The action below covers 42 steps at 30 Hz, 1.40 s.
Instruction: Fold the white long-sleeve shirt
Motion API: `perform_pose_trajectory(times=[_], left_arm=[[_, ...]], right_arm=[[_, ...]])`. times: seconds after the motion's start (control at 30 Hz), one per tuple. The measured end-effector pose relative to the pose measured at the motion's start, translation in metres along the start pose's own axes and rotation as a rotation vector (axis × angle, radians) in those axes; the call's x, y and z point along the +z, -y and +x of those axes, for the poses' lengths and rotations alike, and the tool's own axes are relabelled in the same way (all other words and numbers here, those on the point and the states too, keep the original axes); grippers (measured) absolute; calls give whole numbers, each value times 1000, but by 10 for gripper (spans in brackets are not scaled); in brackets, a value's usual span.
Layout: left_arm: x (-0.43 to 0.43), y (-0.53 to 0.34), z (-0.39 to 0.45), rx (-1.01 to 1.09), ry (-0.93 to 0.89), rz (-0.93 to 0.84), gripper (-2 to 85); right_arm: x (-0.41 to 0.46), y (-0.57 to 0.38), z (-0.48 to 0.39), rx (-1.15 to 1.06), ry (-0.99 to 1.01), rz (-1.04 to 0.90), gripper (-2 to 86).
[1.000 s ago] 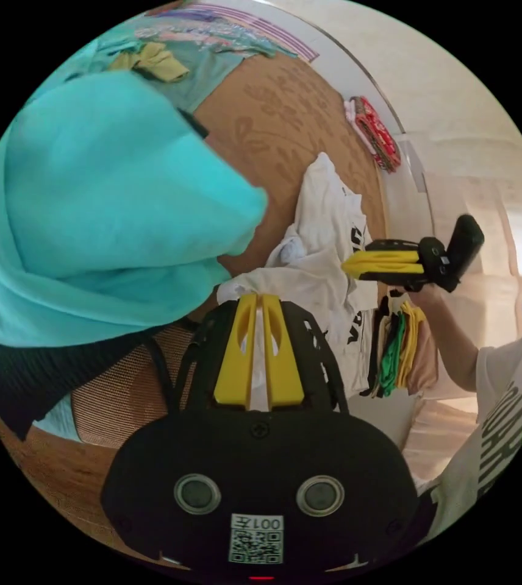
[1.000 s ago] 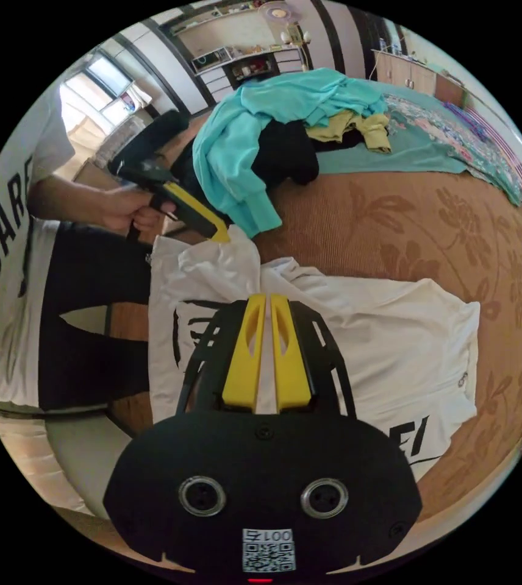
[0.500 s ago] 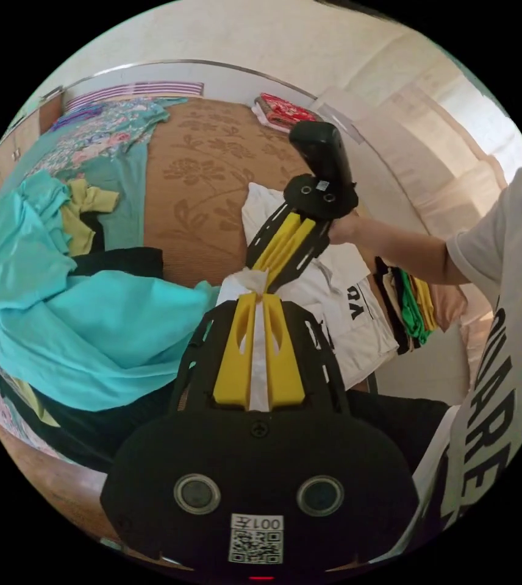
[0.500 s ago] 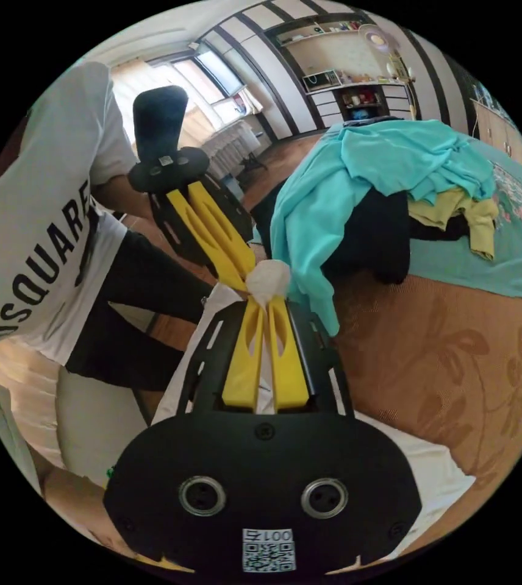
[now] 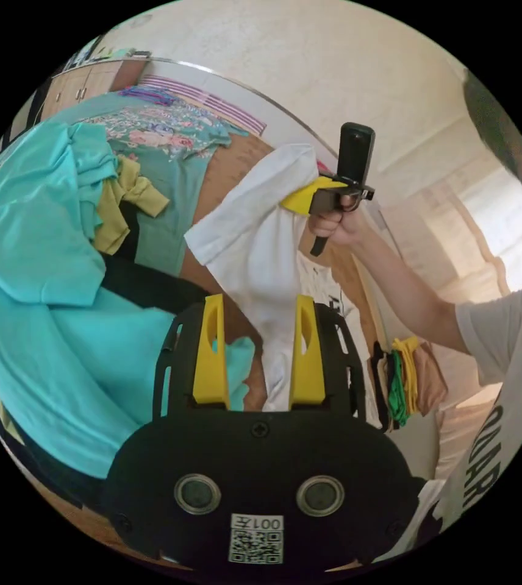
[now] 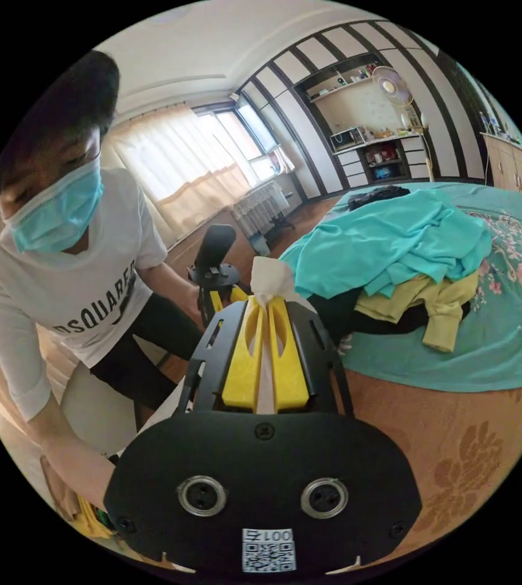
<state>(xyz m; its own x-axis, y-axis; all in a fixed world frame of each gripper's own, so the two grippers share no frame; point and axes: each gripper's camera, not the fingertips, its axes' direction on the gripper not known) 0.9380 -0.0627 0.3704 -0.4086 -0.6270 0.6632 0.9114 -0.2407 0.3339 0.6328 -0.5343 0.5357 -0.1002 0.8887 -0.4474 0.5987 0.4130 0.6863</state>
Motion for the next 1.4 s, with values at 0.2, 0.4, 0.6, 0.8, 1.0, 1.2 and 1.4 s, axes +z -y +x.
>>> perform_pose_trajectory(times=[0.2, 0.4, 0.6, 0.8, 1.0, 1.2, 1.4], left_arm=[[12, 29, 14, 59, -97, 98, 62], [56, 22, 75, 339, -127, -138, 59], [138, -37, 137, 567, -188, -556, 59], [189, -83, 173, 582, -77, -772, 59], [224, -48, 180, 499, 196, -668, 61], [268, -41, 202, 630, 343, -673, 59], [280, -51, 243, 818, 466, -653, 58]], right_arm=[[-34, -11, -21, -21, -167, 3, 10], [-57, -73, -100, 73, -264, 16, 12], [-8, -172, -146, 459, -240, -108, 21], [34, -234, -162, 669, -162, -213, 26], [24, -239, -179, 639, -234, -105, 46], [69, -229, -199, 541, -341, -350, 57], [60, -256, -210, 669, -288, -352, 41]])
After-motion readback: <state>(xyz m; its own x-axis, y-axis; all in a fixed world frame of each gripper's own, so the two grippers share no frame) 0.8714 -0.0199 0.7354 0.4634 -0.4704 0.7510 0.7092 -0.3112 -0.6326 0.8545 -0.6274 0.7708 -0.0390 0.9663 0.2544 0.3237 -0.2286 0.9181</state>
